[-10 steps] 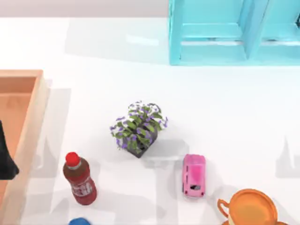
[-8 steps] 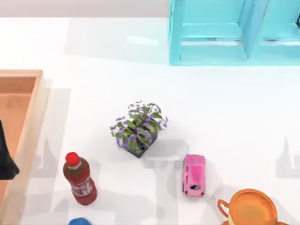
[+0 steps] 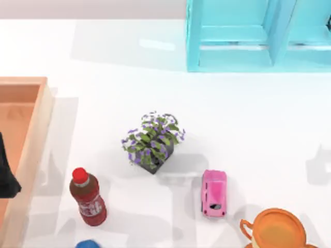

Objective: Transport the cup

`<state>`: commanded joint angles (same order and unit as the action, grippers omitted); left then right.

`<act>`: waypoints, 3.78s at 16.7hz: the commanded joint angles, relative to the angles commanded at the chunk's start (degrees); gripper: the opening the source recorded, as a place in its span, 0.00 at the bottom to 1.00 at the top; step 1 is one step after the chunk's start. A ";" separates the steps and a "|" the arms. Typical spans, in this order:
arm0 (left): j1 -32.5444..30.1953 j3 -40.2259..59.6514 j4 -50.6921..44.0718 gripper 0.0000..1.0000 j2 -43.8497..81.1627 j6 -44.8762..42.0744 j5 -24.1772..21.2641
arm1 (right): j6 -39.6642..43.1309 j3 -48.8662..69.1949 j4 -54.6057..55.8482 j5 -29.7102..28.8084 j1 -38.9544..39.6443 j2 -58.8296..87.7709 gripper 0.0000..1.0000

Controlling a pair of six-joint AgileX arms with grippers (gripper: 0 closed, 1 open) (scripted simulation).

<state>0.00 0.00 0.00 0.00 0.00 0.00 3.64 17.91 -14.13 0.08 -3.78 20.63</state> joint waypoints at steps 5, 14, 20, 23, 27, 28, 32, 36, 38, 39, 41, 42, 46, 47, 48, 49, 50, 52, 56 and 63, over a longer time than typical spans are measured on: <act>0.00 0.00 0.00 1.00 0.00 0.00 0.00 | 4.34 20.84 -16.53 -0.04 -4.53 24.80 1.00; 0.00 0.00 0.00 1.00 0.00 0.00 0.00 | 11.98 57.65 -45.83 -0.10 -12.53 68.20 1.00; 0.00 0.00 0.00 1.00 0.00 0.00 0.00 | 15.02 72.47 -57.59 -0.09 -15.73 85.71 1.00; 0.00 0.00 0.00 1.00 0.00 0.00 0.00 | 15.52 74.92 -59.54 -0.09 -16.26 88.51 1.00; 0.00 0.00 0.00 1.00 0.00 0.00 0.00 | 15.52 74.92 -59.54 -0.09 -16.26 88.51 1.00; 0.00 0.00 0.00 1.00 0.00 0.00 0.00 | 15.47 74.76 -59.41 -0.10 -15.95 88.35 1.00; 0.00 0.00 0.00 1.00 0.00 0.00 0.00 | 15.32 72.12 -56.09 -0.09 -16.07 89.16 1.00; 0.00 0.00 0.00 1.00 0.00 0.00 0.00 | 15.28 65.75 -47.72 -0.10 -16.06 91.16 1.00; 0.00 0.00 0.00 1.00 0.00 0.00 0.00 | 15.27 62.43 -43.32 -0.11 -16.06 92.25 1.00; 0.00 0.00 0.00 1.00 0.00 0.00 0.00 | 15.27 61.03 -41.43 -0.11 -16.07 92.73 1.00; 0.00 0.00 0.00 1.00 0.00 0.00 0.00 | 15.26 59.06 -38.79 -0.12 -16.07 93.41 1.00; 0.00 0.00 0.00 1.00 0.00 0.00 0.00 | 15.26 58.64 -38.22 -0.12 -16.08 93.55 1.00; 0.00 0.00 0.00 1.00 0.00 0.00 0.00 | 15.26 58.59 -38.16 -0.12 -16.08 93.56 1.00; 0.00 0.00 0.00 1.00 0.00 0.00 0.00 | 15.26 58.59 -38.16 -0.12 -16.08 93.56 0.92; 0.00 0.00 0.00 1.00 0.00 0.00 0.00 | 15.26 58.59 -38.16 -0.12 -16.08 93.56 0.85; 0.00 0.00 0.00 1.00 0.00 0.00 0.00 | 15.26 58.59 -38.16 -0.12 -16.08 93.56 0.77; 0.00 0.00 0.00 1.00 0.00 0.00 0.00 | 15.26 58.59 -38.16 -0.12 -16.08 93.56 0.70; 0.00 0.00 0.00 1.00 0.00 0.00 0.00 | 15.26 58.59 -38.16 -0.12 -16.08 93.56 0.55; 0.00 0.00 0.00 1.00 0.00 0.00 0.00 | 15.26 58.59 -38.16 -0.12 -16.08 93.56 0.25; 0.00 0.00 0.00 1.00 0.00 0.00 0.00 | 15.26 58.59 -38.16 -0.12 -16.08 93.56 0.00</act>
<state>0.00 0.00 0.00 0.00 0.00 0.00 18.90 76.50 -52.29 -0.04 -19.85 114.19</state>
